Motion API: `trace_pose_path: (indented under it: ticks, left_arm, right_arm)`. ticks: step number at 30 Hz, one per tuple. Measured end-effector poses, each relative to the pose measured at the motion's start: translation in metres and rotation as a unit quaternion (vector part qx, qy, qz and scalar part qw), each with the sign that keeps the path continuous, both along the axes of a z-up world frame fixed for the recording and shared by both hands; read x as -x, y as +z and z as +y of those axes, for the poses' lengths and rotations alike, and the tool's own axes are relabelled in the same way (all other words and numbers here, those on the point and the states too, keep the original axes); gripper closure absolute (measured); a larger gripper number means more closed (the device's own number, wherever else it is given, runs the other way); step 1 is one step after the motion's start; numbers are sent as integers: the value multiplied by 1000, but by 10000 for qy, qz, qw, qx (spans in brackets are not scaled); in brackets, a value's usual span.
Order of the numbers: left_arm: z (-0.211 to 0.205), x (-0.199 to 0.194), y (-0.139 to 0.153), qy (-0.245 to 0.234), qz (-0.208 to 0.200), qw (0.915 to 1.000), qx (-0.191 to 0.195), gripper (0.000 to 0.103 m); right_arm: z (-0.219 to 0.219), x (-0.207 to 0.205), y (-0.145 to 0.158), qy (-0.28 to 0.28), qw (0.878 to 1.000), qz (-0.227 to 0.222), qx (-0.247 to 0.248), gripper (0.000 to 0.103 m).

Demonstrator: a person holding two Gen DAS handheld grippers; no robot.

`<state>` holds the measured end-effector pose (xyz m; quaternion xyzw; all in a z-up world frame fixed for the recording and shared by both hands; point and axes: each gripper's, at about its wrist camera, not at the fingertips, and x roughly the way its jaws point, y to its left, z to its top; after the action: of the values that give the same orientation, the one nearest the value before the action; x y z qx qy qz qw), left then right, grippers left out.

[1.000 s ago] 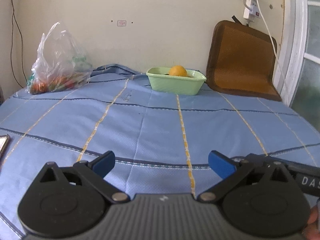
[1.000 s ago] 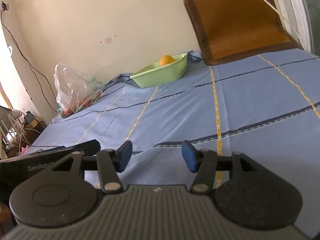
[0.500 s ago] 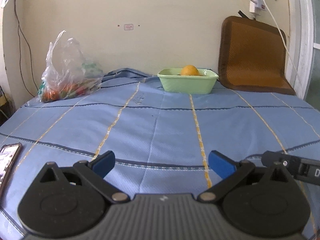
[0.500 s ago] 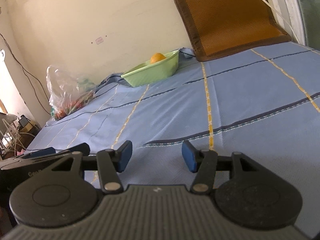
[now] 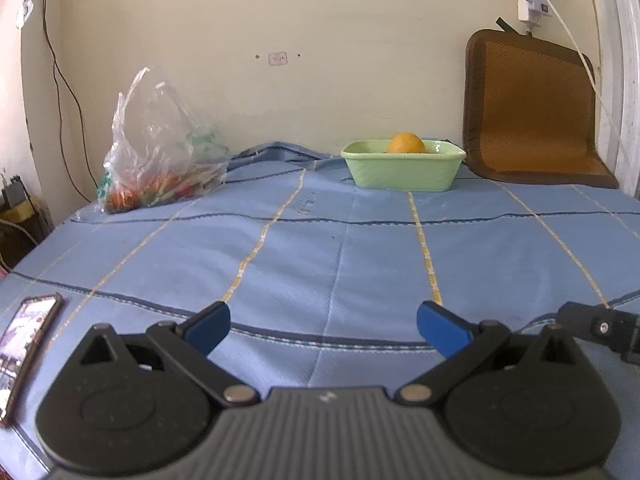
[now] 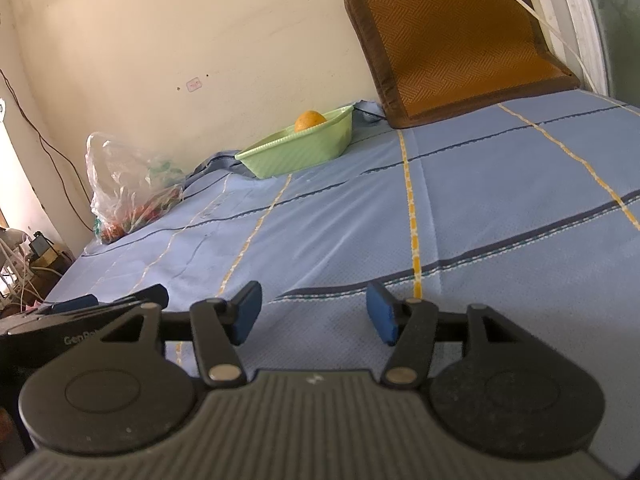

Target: Organize fruits

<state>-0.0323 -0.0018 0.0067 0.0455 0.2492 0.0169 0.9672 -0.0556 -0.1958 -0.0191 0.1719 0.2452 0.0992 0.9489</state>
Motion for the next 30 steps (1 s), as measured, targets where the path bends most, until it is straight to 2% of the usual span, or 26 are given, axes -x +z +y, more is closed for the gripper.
trace_pose_path:
  ticks: [5, 18, 30]
  left_arm:
    - [-4, 0, 0, 72, -195, 9995, -251, 0]
    - [-2, -6, -4, 171, -115, 9995, -251, 0]
    - [1, -12, -9, 168, 124, 9996, -178, 0]
  right_arm:
    - [5, 2, 0, -68, 10000, -30, 48, 41]
    - [13, 3, -1, -131, 9998, -80, 130, 38]
    - [13, 1, 0, -135, 9997, -89, 158, 37]
